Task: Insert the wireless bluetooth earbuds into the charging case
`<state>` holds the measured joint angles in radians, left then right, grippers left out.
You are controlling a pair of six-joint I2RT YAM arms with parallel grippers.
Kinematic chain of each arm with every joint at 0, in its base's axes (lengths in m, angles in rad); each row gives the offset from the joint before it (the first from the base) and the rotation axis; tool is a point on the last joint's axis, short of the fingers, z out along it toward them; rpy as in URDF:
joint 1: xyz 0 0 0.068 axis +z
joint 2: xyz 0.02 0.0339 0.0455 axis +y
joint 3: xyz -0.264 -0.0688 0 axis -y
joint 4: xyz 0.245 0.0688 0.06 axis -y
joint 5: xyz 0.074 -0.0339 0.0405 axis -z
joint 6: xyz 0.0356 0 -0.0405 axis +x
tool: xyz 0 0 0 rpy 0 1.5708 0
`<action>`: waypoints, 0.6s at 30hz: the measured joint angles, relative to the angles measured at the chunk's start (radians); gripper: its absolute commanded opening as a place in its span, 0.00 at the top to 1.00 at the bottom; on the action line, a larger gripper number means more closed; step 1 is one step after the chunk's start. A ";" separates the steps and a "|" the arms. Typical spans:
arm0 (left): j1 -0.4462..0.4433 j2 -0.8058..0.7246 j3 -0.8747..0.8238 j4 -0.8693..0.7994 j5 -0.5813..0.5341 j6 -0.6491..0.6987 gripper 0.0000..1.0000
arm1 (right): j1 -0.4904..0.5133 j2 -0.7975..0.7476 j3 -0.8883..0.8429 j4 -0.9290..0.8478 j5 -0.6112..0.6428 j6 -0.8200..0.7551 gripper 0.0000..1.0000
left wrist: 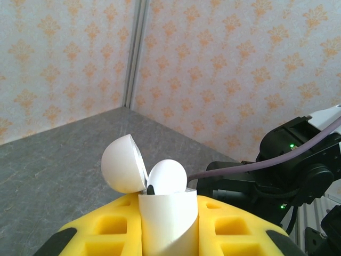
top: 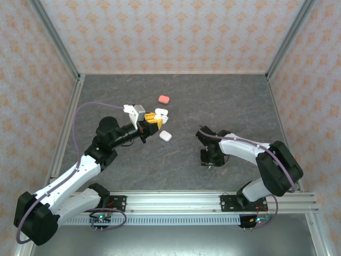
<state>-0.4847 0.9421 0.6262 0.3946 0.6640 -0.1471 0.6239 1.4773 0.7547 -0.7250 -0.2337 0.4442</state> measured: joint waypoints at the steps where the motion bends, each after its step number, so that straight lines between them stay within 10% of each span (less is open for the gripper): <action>1: 0.000 0.000 0.000 0.000 0.000 0.000 1.00 | 0.000 0.000 0.001 -0.001 0.002 -0.002 0.71; 18: 0.000 0.014 0.000 0.011 0.000 -0.008 1.00 | 0.004 -0.169 0.147 0.050 0.089 -0.190 0.77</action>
<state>-0.4847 0.9558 0.6262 0.4053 0.6640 -0.1551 0.6277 1.3079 0.9020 -0.6750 -0.1448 0.2546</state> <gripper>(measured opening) 0.204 0.228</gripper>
